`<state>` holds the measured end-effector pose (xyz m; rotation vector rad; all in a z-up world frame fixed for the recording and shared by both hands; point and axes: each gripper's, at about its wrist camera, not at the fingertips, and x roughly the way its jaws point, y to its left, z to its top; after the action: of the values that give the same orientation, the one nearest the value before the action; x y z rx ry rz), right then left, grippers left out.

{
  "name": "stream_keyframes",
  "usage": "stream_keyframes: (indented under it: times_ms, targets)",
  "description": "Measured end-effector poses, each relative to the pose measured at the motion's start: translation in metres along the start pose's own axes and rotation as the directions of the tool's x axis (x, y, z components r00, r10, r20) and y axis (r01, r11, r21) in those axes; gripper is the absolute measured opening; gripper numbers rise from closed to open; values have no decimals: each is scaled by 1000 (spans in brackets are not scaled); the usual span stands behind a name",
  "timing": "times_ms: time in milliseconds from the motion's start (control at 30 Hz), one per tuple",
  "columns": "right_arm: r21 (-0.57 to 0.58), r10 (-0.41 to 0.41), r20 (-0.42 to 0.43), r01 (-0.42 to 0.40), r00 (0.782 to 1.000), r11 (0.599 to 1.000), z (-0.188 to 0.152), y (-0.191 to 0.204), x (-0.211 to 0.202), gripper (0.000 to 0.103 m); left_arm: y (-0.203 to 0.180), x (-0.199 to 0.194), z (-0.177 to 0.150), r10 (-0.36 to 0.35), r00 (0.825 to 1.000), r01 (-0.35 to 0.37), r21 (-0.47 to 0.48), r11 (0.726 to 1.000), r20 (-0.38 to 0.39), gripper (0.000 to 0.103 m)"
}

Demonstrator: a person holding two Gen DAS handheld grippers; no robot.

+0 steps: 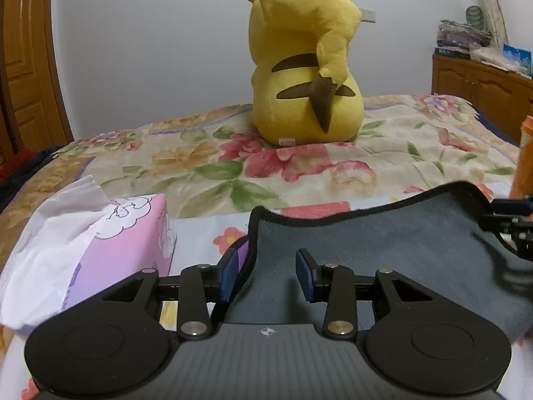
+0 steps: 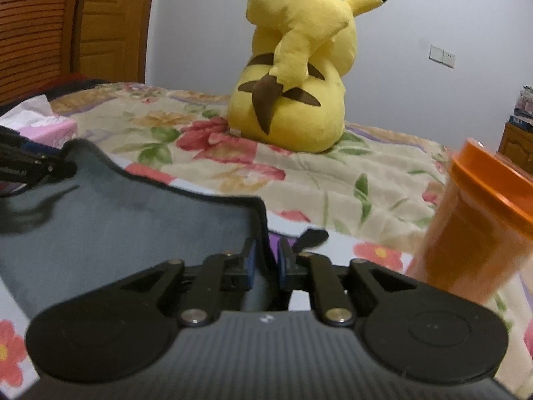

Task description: Fold towel

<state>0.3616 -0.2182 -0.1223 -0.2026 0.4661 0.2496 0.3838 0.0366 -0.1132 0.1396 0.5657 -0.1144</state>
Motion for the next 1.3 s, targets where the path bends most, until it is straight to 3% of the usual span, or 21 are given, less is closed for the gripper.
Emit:
stream_keyframes:
  times_ms: [33,67,467,667,800,967,1067,1133,1300]
  targets:
    - [8,7,-4,-7,1000,1000,-1,0,-5,43,-1,-4,-1,5,1000,-5,4,1000,1,43]
    - [12,13,-6,-13,1000,1000,-2,1,-10,45,-1,-7,-2,9,1000,-9,0,1000,-1,43]
    - [51,33,-19,-32,999,998,3,14,-73,45,-13,-64,-2,-17,1000,17,0,1000,-24,48]
    - [82,39,-6,-38,999,996,7,17,-100,45,-20,-91,2,-26,1000,26,10,1000,-14,60]
    - [99,34,-6,-33,999,994,7,18,-114,46,-25,-108,2,-15,1000,15,13,1000,1,78]
    - [132,14,-3,-13,1000,991,5,18,-128,59,-28,-127,-3,-14,1000,14,6,1000,9,90]
    - [135,8,3,-8,1000,991,3,18,-135,71,-30,-137,-5,-15,1000,15,10,1000,11,94]
    - [140,7,9,-8,1000,990,2,19,-140,85,-32,-144,-7,-15,1000,15,10,1000,14,97]
    - [138,-1,16,-1,1000,990,2,22,-151,97,-34,-158,-10,-32,999,32,-6,999,15,103]
